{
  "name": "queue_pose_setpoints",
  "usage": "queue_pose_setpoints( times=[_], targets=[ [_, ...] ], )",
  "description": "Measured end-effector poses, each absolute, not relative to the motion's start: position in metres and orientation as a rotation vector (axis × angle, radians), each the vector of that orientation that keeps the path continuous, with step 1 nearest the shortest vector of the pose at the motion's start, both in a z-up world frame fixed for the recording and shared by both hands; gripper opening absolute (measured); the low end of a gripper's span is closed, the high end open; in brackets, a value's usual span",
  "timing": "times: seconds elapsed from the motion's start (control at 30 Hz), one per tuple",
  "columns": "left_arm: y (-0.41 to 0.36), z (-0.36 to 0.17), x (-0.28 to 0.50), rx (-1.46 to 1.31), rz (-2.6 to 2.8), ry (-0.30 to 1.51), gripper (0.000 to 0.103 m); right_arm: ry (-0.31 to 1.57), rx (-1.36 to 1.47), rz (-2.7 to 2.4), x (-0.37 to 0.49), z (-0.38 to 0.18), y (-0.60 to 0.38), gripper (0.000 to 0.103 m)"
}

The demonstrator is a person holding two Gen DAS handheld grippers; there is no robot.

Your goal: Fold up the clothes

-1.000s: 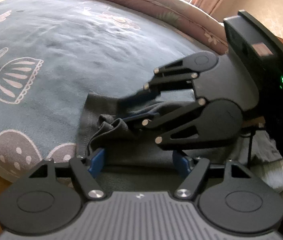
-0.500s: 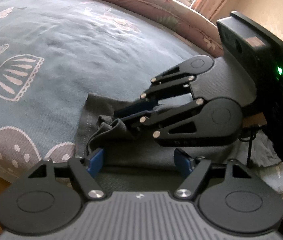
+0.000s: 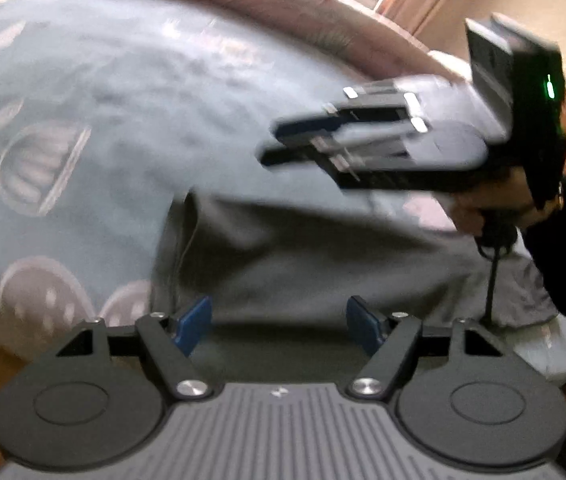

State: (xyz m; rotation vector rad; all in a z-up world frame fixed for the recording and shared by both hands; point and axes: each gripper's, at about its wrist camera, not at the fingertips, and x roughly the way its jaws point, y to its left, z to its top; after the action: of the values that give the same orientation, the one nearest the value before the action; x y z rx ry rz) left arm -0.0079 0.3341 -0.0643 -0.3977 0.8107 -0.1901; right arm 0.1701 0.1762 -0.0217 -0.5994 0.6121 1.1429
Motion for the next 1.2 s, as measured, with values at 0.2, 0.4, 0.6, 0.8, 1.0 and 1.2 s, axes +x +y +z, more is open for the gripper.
queue_pose_setpoints(
  times=[0.2, 0.4, 0.6, 0.8, 1.0, 1.2],
  targets=[
    [0.308, -0.067, 0.041, -0.356, -0.267, 0.788, 0.074, 0.694, -0.624, 0.999, 0.164, -0.020, 0.100, 0.049],
    [0.297, -0.092, 0.040, -0.039, -0.062, 0.848, 0.067, 0.790, -0.556, 0.805, 0.145, -0.025, 0.003, 0.050],
    [0.319, -0.073, 0.022, -0.004, 0.043, 0.914, 0.067, 0.899, -0.432, 0.570, 0.119, -0.038, -0.100, 0.059],
    [0.269, -0.027, 0.050, -0.244, -0.258, 0.801, 0.071, 0.938, -0.207, 0.431, 0.096, -0.047, -0.157, 0.068],
    [0.138, -0.022, 0.114, -0.317, -0.608, 0.902, 0.073, 0.918, -0.093, 0.339, 0.076, -0.052, -0.181, 0.070],
    [0.059, -0.057, 0.146, -0.385, -0.664, 1.087, 0.078, 0.899, -0.004, 0.311, 0.063, -0.050, -0.205, 0.075]
  ],
)
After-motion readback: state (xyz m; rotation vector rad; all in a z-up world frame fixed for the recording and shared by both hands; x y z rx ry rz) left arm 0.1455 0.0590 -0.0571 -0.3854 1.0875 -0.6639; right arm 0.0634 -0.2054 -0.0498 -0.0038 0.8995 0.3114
